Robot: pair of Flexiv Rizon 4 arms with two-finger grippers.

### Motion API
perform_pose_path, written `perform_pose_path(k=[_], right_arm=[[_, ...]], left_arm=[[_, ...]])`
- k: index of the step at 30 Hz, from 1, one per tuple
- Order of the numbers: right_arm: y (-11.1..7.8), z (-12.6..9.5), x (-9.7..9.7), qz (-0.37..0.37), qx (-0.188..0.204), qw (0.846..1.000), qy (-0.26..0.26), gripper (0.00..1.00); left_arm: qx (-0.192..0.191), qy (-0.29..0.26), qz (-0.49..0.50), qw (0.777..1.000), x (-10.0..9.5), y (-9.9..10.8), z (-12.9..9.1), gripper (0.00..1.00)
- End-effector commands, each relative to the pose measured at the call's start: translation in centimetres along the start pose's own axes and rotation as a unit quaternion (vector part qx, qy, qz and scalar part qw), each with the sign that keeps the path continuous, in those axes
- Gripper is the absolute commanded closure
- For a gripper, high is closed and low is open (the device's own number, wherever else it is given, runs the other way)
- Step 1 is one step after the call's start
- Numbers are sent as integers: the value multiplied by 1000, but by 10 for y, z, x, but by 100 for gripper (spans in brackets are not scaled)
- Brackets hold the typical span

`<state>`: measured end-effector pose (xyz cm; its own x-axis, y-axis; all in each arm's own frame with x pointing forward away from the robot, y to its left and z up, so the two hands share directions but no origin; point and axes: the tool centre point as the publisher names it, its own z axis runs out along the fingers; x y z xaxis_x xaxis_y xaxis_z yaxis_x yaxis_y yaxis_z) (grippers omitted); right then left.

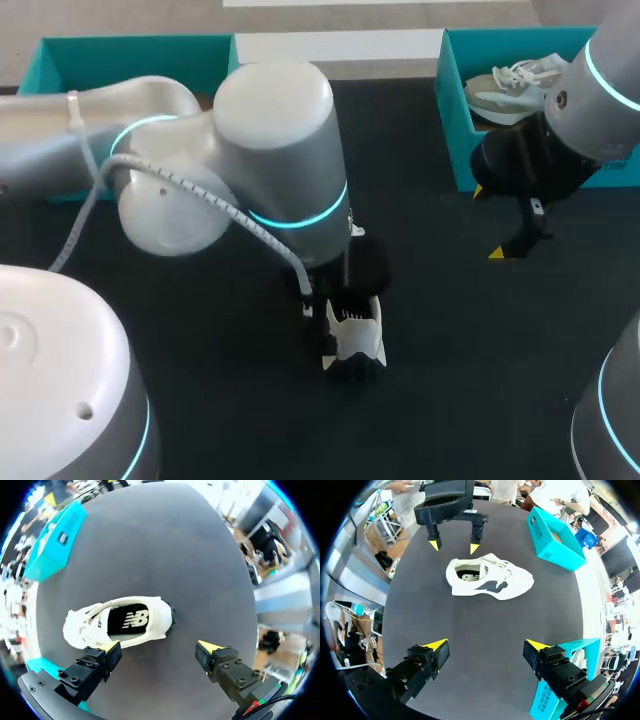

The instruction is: Take the shoe out of the shoebox, open the shoe tongue, remove and reinsert the insole, then place the shoe into the shoebox

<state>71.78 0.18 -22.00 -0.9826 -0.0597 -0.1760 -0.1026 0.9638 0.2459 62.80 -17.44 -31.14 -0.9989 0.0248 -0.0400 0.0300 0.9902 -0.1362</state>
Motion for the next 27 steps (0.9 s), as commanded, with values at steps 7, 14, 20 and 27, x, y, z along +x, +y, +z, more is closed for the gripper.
perform_pose_path(k=[7,14,20,27], right_arm=[[0,1,1,0,1,1000,-1,0],[0,1,1,0,1,1000,-1,0],[0,1,1,0,1,1000,-1,0],[0,1,1,0,1,1000,-1,0]], left_arm=[[-22,-2,-17,1000,11,-29,23,0],[-27,1,-5,1000,11,-35,38,0],[-31,-6,-11,999,9,-34,56,0],[-45,-9,-25,999,12,-31,70,3]])
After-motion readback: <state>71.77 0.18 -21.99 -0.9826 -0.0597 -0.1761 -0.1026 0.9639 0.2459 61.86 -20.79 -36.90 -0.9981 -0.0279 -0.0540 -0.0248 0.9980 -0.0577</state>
